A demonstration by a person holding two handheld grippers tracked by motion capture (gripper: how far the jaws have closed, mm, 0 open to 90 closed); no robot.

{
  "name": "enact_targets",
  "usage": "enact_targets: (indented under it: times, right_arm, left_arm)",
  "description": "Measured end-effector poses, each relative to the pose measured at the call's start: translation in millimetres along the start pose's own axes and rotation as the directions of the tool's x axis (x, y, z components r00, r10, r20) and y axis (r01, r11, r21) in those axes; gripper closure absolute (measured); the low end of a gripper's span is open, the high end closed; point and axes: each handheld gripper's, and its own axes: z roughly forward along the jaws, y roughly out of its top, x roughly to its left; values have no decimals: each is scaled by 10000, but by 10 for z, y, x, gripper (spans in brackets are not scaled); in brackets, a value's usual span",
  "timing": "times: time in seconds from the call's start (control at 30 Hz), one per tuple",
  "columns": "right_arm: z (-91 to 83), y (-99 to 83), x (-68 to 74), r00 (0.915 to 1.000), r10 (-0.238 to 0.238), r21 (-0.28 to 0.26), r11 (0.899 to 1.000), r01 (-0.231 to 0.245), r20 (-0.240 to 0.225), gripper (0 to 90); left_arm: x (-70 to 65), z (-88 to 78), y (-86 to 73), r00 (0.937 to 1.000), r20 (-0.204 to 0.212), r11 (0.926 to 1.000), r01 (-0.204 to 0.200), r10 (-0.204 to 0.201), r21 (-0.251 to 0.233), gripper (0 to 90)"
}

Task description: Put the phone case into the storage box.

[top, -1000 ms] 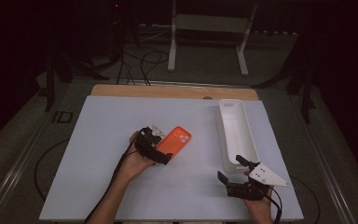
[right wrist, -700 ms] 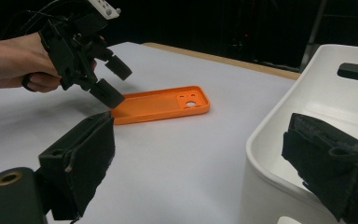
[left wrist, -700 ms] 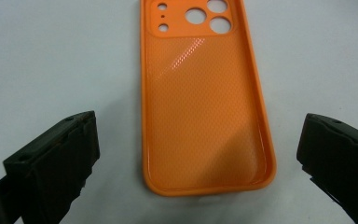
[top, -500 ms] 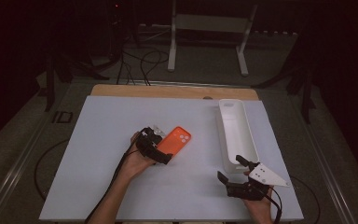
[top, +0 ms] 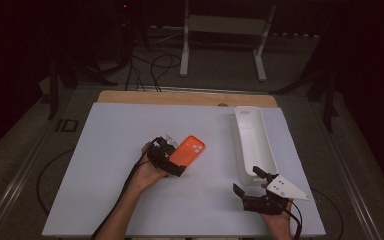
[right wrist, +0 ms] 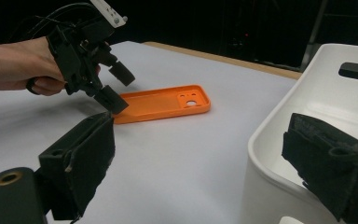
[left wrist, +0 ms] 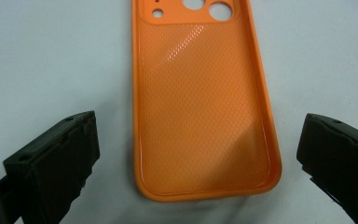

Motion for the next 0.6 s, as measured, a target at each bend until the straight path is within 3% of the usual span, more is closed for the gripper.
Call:
enact_targets:
  times: [0.6]
  right_arm:
    - [0, -3, -1, 10000, 7, 15, 10000, -7, 7, 90]
  left_arm:
    - [-6, 104, 5, 10000, 49, 9994, 15, -17, 351, 0]
